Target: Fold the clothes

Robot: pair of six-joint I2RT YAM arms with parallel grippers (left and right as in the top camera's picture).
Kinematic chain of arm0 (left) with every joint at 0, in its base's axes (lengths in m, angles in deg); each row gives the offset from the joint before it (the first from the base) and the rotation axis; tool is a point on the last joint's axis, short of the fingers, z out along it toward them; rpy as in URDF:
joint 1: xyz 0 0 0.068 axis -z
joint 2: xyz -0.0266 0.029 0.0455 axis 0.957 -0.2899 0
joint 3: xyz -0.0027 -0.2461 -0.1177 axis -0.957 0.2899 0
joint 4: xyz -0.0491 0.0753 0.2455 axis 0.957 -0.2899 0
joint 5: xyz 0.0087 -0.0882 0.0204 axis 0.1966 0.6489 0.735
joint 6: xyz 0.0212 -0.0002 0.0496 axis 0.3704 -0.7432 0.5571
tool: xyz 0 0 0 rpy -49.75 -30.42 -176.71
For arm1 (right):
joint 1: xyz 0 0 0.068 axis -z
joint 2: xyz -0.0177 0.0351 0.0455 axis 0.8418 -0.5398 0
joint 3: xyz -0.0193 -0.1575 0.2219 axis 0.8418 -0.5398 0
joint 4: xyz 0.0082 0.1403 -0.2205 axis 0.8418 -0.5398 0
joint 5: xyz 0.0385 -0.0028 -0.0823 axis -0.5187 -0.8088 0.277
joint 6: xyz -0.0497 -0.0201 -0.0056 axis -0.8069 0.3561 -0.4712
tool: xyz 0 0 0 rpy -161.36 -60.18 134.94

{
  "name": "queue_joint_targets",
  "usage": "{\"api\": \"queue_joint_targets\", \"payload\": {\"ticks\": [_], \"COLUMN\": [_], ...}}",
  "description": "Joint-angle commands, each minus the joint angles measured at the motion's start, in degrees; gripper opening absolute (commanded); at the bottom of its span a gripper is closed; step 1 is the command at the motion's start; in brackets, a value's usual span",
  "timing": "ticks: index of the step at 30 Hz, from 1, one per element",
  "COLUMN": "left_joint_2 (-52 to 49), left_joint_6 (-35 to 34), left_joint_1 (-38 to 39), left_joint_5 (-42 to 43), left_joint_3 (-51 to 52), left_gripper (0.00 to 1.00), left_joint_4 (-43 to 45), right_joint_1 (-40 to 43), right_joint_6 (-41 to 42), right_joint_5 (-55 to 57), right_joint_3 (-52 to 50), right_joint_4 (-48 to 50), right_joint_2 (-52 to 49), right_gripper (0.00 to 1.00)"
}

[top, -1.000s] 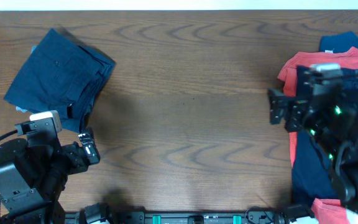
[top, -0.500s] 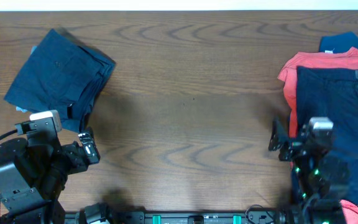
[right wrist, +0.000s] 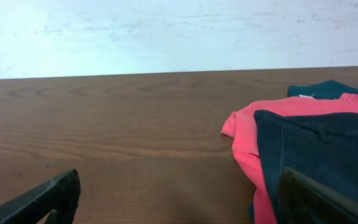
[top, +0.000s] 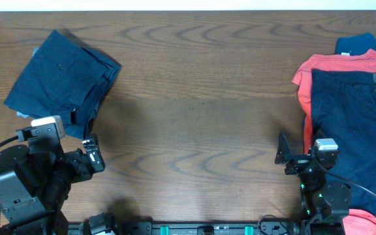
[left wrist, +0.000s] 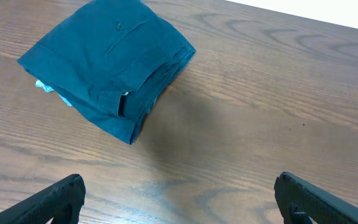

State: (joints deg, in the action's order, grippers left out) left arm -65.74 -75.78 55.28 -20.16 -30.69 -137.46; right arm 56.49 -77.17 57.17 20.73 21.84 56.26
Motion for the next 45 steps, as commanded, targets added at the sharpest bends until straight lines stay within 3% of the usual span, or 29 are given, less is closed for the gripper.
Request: {"api": "queue_joint_targets", "payload": {"ticks": [1, 28, 33, 37, 45], "left_joint_2": [0.0, 0.3, 2.3, 6.8, 21.4], "left_joint_6": [0.3, 0.3, 0.3, 0.3, -0.2], "left_joint_1": [0.3, 1.4, 4.5, 8.3, 12.0], "left_joint_5": [-0.5, -0.6, -6.1, -6.3, -6.3], "left_joint_3": [-0.3, -0.3, 0.4, 5.9, 28.3], "left_gripper": [0.98, 0.98, 0.98, 0.98, 0.98], "left_joint_4": [0.0, 0.0, 1.2, 8.2, 27.9], "right_joint_1": [0.5, 0.5, 0.5, 0.5, 0.5], "right_joint_6": [-0.9, -0.9, -0.9, -0.9, -0.9], "right_joint_5": [-0.6, -0.6, -0.6, -0.6, -0.6], "right_joint_3": [-0.5, -0.5, -0.5, -0.5, -0.5], "right_joint_4": [0.2, 0.1, 0.1, 0.1, 0.1], "right_joint_2": [0.6, 0.6, 0.6, 0.6, 0.6], "right_gripper": [0.99, 0.99, 0.99, 0.99, 0.99]}}
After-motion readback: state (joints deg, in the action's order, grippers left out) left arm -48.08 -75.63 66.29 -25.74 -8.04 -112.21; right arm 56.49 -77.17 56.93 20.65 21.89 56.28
